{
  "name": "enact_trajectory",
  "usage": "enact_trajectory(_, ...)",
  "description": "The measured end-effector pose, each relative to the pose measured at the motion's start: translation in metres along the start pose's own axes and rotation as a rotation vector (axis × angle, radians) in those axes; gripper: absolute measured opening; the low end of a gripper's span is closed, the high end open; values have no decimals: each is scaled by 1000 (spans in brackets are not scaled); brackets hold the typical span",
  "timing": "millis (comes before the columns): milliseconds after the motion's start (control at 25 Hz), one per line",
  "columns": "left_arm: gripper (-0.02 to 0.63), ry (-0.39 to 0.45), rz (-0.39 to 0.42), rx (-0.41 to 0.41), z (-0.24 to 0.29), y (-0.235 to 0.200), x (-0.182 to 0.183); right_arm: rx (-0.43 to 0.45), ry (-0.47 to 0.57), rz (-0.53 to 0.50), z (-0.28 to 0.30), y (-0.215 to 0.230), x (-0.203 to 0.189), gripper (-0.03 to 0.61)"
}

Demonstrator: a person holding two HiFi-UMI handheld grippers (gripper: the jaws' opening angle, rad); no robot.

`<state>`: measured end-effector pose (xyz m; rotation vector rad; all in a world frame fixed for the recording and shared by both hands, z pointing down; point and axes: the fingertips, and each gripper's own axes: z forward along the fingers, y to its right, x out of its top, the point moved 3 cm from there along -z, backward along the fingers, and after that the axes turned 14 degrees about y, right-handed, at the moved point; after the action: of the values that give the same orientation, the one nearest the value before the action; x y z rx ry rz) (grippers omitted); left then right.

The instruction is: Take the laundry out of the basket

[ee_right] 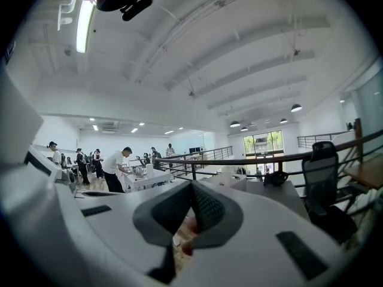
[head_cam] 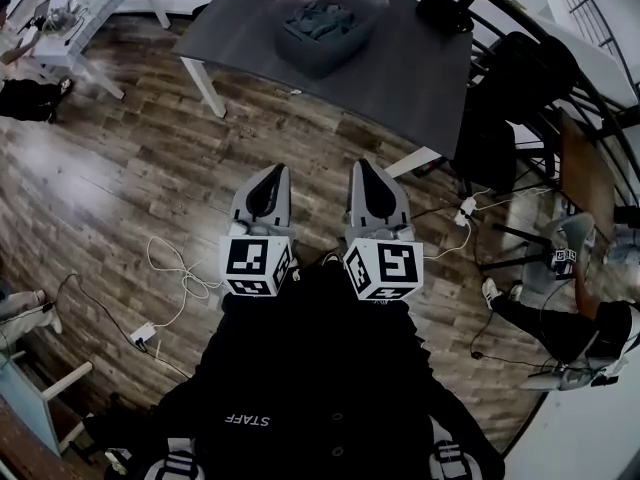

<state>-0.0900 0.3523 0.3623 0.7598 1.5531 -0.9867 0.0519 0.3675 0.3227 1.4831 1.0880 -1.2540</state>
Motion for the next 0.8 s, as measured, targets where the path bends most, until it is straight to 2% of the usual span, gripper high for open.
enact_trajectory(440, -2, -27, -8, 33, -3, -38, -16, -45, -38, 6, 13, -5, -25, 15)
enact_trajectory(640, -2, -39, 39, 38, 22, -42, -26, -53, -54, 21, 43, 12, -39, 15)
enact_trajectory(800, -2, -49, 28, 29, 63, -48, -38, -45, -46, 17, 86, 33, -49, 15)
